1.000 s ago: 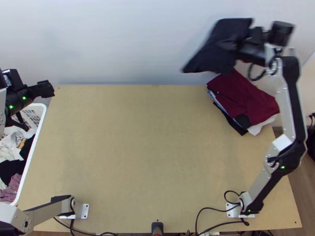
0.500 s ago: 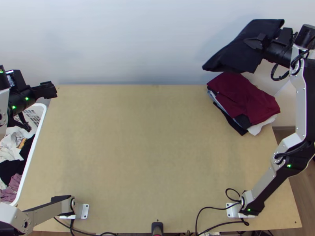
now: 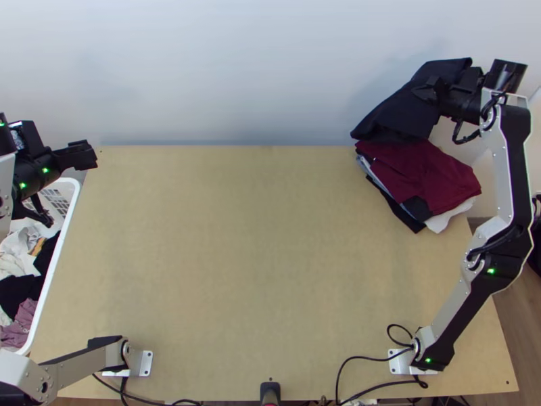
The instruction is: Fold the t-shirt
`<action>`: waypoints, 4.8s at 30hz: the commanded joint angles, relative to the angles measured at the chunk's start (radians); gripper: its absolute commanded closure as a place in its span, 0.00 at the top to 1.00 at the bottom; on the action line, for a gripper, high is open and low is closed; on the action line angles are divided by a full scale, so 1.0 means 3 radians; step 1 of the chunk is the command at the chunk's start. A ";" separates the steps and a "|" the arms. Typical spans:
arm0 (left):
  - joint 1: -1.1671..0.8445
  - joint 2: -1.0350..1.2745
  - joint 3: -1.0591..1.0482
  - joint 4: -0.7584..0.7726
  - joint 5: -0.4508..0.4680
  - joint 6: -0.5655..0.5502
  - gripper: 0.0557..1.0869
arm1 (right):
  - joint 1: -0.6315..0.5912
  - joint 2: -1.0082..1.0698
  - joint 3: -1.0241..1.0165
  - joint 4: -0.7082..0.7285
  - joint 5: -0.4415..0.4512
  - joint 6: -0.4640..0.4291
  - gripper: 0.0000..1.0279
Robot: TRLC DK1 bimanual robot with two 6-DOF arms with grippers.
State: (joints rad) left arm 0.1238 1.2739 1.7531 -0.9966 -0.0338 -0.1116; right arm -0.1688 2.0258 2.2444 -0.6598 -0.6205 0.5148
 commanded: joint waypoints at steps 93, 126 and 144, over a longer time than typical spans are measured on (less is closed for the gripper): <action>-0.0019 -0.0105 -0.0106 0.0147 0.0199 0.0147 0.97 | 0.0041 -0.0448 -0.3207 0.2117 0.2651 -0.1210 0.97; 0.0017 -0.0161 -0.0091 0.0136 0.0194 0.0173 0.97 | -0.0189 -0.1041 -0.3427 0.2777 0.3050 -0.1491 0.97; 0.0007 -0.0146 0.0006 0.0177 0.0199 0.0137 0.97 | -0.0332 -0.1609 -0.3094 0.2450 0.3035 -0.1302 0.97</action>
State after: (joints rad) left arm 0.1226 1.2369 1.7088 -0.9512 0.0181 -0.0704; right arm -0.2798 1.6897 1.2476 0.1017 0.2810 0.1196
